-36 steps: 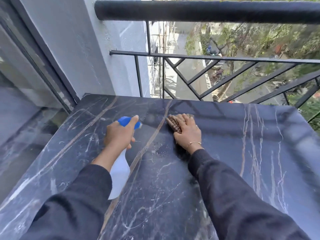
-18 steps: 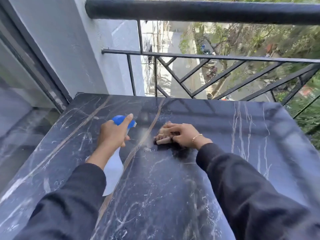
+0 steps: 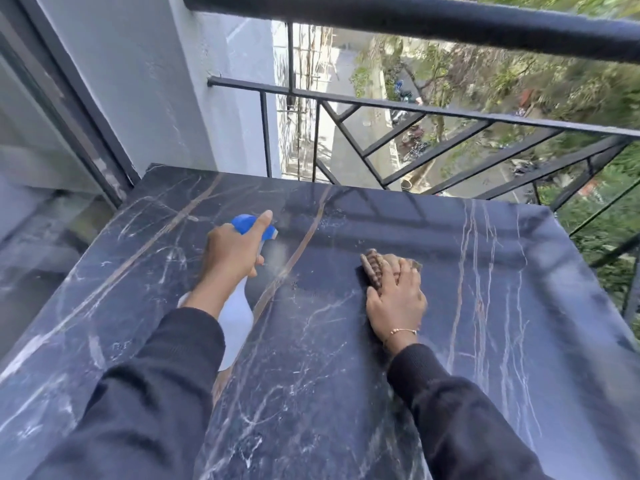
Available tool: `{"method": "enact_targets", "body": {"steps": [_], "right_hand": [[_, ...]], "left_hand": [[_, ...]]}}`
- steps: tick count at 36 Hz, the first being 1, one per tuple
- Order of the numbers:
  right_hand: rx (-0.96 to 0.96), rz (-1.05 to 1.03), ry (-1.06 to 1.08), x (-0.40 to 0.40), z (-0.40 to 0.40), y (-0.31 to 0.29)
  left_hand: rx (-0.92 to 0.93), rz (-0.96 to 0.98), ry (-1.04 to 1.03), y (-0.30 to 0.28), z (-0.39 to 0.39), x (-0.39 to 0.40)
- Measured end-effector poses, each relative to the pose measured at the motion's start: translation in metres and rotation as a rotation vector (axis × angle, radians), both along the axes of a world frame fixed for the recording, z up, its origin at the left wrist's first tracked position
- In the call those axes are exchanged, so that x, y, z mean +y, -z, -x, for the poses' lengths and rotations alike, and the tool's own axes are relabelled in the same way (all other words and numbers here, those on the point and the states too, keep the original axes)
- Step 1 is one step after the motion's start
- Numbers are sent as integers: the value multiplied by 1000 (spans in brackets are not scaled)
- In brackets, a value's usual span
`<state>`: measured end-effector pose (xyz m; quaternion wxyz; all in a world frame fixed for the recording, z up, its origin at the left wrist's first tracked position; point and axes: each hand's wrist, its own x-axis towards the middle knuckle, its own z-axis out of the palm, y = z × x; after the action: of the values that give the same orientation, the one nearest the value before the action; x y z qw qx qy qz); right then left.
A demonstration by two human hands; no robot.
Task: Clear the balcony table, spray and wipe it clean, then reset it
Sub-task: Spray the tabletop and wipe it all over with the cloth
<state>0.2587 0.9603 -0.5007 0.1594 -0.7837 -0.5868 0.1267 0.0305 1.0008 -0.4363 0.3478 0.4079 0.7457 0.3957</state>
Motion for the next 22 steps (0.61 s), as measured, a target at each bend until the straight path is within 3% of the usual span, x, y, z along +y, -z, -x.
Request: {"method": "enact_targets", "body": {"steps": [9,15,18,22], "right_hand": [[96,3,-559,46,125,0],[269,-10,-891,33,95,2],[305,42,-863,26,52,-1],[327,81,-631,14,-9,-6]], "left_hand": [[-130,-52,-74,6,12,6],[-65,-46,-56,-1,6,2],[-80,-42,-66,-2,1,-1],[-79,-49,-79,-4,-5,-6]]}}
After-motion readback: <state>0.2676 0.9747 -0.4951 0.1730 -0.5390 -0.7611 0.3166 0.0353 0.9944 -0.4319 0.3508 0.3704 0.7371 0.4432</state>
